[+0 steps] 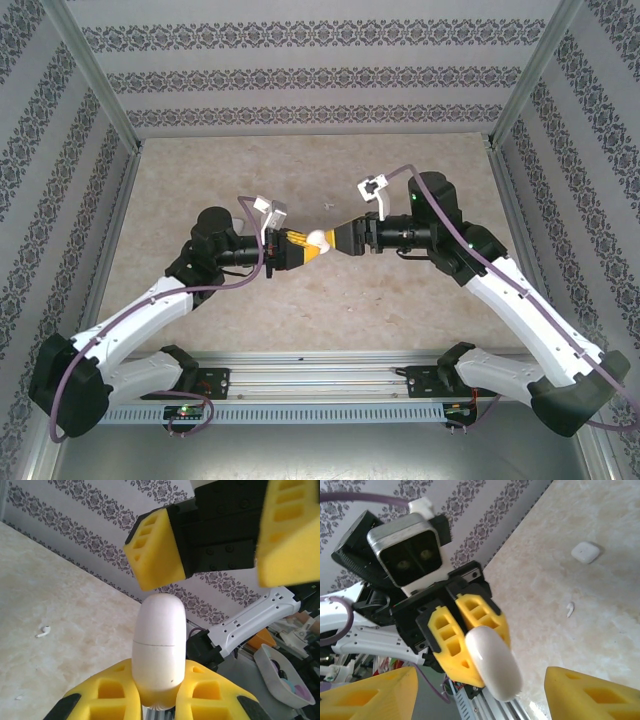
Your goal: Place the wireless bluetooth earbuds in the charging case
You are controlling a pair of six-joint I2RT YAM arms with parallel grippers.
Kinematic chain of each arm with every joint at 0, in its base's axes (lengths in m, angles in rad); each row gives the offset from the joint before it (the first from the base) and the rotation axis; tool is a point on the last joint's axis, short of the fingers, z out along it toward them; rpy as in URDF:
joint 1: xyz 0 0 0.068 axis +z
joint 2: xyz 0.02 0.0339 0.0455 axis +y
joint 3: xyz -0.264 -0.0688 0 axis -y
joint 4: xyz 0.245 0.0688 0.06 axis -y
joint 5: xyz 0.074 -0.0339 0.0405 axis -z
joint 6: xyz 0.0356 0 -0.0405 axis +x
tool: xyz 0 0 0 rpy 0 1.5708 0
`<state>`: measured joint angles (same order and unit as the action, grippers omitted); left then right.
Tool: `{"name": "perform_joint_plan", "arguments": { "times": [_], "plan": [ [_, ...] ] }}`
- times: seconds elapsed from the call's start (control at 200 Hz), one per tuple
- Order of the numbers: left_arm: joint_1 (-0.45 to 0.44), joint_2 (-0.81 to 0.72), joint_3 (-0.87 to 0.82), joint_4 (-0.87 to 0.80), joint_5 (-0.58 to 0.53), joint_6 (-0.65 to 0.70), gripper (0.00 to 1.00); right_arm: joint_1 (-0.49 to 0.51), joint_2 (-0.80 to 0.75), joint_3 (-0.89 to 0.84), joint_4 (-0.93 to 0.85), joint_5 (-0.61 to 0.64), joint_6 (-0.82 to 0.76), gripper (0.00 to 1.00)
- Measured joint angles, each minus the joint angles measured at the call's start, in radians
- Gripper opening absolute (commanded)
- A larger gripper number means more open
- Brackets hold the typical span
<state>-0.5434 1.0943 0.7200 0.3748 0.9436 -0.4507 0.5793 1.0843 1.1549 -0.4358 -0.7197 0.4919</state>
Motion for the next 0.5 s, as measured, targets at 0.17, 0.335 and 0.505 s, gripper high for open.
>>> {"name": "perform_joint_plan", "arguments": {
  "times": [0.17,0.335,0.505],
  "plan": [
    [0.000,0.018,-0.005,0.036,0.020,-0.038,0.00,0.021,0.066,0.017,-0.013,0.001,-0.035,0.66],
    [0.000,0.018,-0.005,0.060,0.029,-0.060,0.00,0.021,0.107,0.026,-0.037,-0.001,-0.063,0.57],
    [0.000,0.018,-0.011,0.060,0.027,-0.078,0.00,-0.010,0.107,0.025,-0.034,-0.017,-0.070,0.52]
  ]
}}
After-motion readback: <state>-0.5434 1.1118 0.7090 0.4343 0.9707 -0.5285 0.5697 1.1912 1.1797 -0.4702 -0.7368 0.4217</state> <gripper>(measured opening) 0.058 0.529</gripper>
